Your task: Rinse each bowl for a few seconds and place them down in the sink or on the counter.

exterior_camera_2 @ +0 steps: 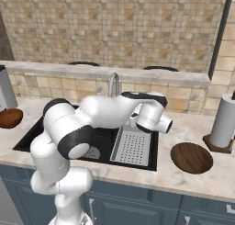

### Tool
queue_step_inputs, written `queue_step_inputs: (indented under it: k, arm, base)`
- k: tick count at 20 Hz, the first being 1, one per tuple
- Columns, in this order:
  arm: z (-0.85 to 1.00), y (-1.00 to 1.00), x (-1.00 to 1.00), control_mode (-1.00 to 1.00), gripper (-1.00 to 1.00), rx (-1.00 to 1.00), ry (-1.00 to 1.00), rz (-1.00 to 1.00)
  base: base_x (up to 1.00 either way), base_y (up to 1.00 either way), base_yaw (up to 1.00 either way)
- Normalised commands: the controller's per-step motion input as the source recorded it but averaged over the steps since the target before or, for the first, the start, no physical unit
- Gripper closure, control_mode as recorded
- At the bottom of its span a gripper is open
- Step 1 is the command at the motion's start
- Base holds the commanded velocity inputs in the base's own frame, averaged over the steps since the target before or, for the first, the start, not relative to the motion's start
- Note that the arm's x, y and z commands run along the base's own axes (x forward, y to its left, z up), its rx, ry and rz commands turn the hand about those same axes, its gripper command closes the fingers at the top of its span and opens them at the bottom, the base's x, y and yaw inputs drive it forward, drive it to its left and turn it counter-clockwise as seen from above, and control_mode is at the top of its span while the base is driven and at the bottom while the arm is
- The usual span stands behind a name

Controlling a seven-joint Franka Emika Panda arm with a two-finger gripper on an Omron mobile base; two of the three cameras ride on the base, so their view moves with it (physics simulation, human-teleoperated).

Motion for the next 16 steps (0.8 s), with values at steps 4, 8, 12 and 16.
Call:
queue_step_inputs:
  k: [4, 8, 12, 16]
  arm:
    - [-0.5, 0.0, 0.24, -1.0, -1.0, 0.0, 0.01, 0.02]
    - [-0.43, 0.0, 0.29, -1.0, -1.0, 0.0, 0.03, 0.0]
    - [-0.31, 0.0, 0.38, -1.0, -1.0, 0.0, 0.06, 0.0]
    - [-0.21, -0.17, 0.28, -1.0, -1.0, 0.06, 0.04, 0.0]
  base:
    - [0.0, 0.0, 0.0]
    - [0.0, 0.0, 0.0]
    - [0.0, 0.0, 0.0]
    - [0.0, 0.0, 0.0]
